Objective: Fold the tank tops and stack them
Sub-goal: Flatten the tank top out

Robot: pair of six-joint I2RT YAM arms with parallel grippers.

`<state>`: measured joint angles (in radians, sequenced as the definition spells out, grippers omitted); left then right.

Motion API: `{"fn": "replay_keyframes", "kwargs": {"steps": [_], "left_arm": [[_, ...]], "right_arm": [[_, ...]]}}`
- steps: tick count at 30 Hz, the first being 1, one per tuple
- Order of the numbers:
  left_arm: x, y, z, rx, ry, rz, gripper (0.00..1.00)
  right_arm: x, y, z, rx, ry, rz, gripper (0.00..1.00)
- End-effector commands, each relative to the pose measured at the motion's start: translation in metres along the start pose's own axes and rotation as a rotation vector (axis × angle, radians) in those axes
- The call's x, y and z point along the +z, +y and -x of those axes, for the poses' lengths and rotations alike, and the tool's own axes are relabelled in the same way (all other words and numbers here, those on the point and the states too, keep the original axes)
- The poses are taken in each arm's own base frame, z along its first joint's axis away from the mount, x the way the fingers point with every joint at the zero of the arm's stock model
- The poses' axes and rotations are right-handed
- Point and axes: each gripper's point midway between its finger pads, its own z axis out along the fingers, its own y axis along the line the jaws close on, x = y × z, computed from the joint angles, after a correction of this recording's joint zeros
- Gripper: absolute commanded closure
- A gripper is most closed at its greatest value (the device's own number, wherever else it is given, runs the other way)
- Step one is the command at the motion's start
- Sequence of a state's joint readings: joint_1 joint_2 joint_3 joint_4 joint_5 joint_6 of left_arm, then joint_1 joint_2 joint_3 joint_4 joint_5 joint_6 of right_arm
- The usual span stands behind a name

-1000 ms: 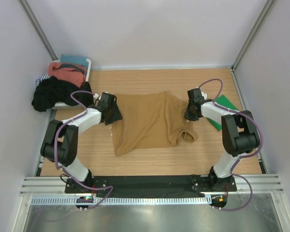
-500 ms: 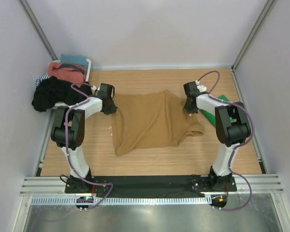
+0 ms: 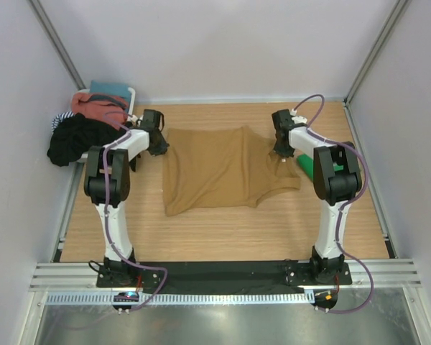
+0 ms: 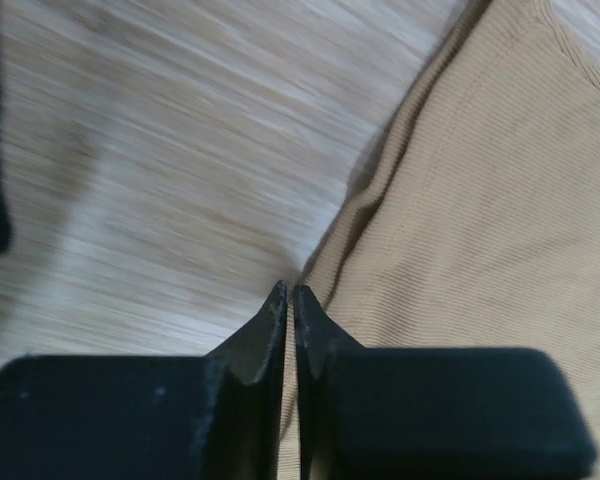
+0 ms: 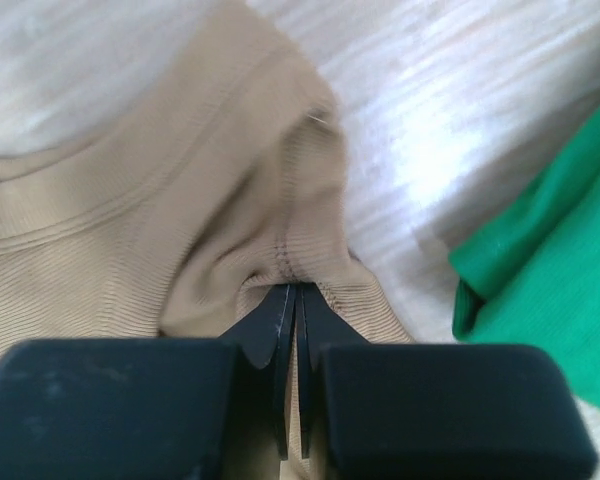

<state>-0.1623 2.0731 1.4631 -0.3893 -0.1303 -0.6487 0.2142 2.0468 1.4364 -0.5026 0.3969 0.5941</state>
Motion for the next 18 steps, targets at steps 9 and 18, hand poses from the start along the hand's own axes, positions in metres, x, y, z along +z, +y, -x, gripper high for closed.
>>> {"fn": "replay_keyframes", "kwargs": {"steps": [9,18], "left_arm": [[-0.097,0.012,0.016,-0.008,-0.168,-0.065,0.38],[-0.168,0.001,-0.048,-0.005,-0.189,-0.256,0.28]], "right_arm": [[-0.072,0.01,0.034,0.03,-0.055,0.202,0.59],[-0.144,0.011,-0.026,-0.074,0.002,0.47,0.52]]}}
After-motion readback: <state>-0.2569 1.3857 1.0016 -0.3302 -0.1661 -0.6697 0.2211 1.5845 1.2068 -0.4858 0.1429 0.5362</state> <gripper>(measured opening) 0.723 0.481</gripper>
